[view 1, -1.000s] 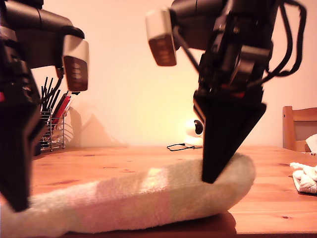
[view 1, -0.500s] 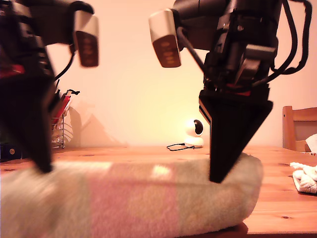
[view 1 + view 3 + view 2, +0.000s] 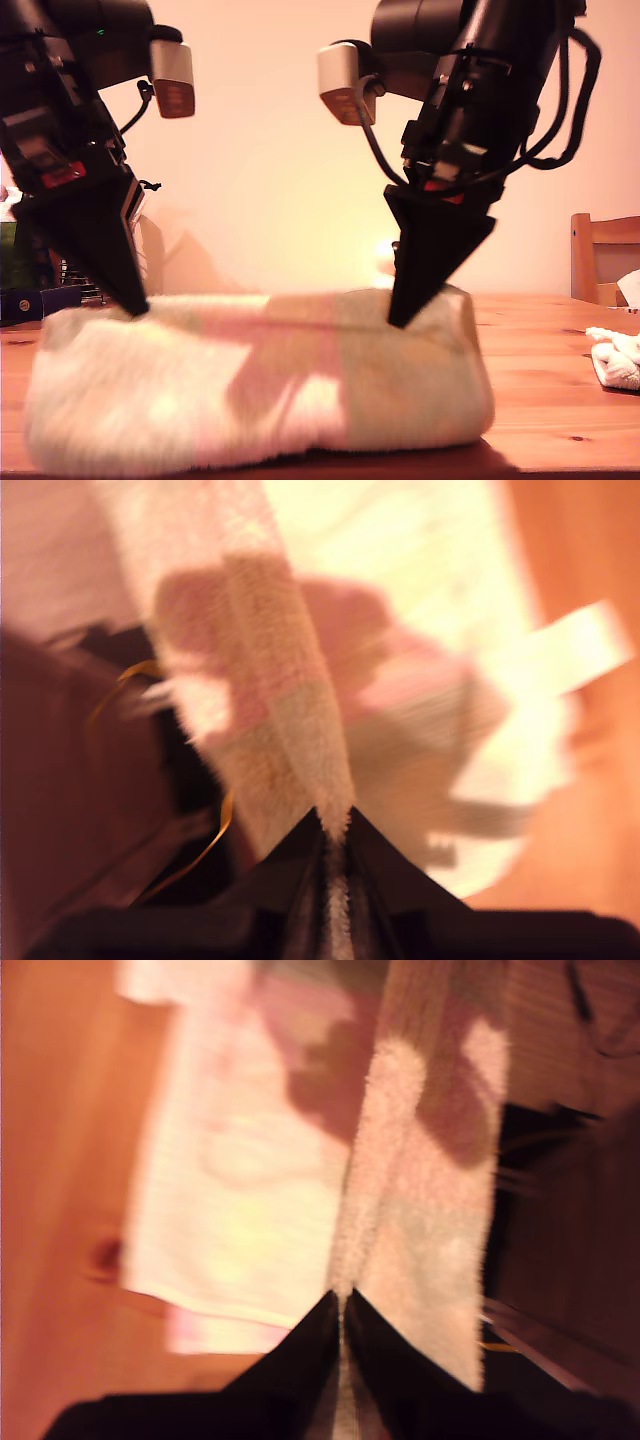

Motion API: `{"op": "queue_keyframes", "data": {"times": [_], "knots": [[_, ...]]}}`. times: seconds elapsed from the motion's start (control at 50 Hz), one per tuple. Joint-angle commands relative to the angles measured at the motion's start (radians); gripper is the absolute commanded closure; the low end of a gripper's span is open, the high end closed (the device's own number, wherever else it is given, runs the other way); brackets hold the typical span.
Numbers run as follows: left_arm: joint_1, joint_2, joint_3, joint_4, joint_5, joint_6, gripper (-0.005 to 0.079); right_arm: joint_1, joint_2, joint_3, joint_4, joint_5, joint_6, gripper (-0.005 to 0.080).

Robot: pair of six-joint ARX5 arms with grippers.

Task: Fold the tea towel in front of you. After folding it, place it to the right side.

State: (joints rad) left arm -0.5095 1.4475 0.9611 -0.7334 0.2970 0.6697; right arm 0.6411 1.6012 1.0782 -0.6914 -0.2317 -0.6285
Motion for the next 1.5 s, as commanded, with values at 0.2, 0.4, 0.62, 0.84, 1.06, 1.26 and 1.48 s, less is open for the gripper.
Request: {"op": "queue_keyframes", "data": {"times": [0.2,0.4,0.62,0.84,1.06,1.26,1.48], "knots": [[0.05,0.041,0.001,0.073,-0.003,0.02,0.0766,-0.053,0.027,0.011,0.089,0.004,0.003,0.0765],[0.063,0.096,0.001,0.153,-0.003,0.024,0.0766,-0.055,0.07,0.011,0.17,0.004,0.015,0.0765],[0.07,0.157,0.001,0.164,-0.003,0.029,0.0766,-0.055,0.121,0.011,0.267,0.006,0.031,0.0765],[0.089,0.164,0.001,0.174,-0.003,0.038,0.0766,-0.055,0.185,0.017,0.343,0.006,0.03,0.0765],[0.114,0.17,0.001,0.177,-0.003,0.038,0.0766,-0.054,0.239,0.043,0.391,0.006,0.031,0.0765],[0.126,0.19,0.001,0.19,-0.002,0.034,0.0766,-0.054,0.246,0.05,0.477,0.007,0.031,0.0721],[0.128,0.191,0.001,0.203,0.001,0.034,0.07,-0.054,0.249,0.05,0.523,0.006,0.056,0.0583]]}}
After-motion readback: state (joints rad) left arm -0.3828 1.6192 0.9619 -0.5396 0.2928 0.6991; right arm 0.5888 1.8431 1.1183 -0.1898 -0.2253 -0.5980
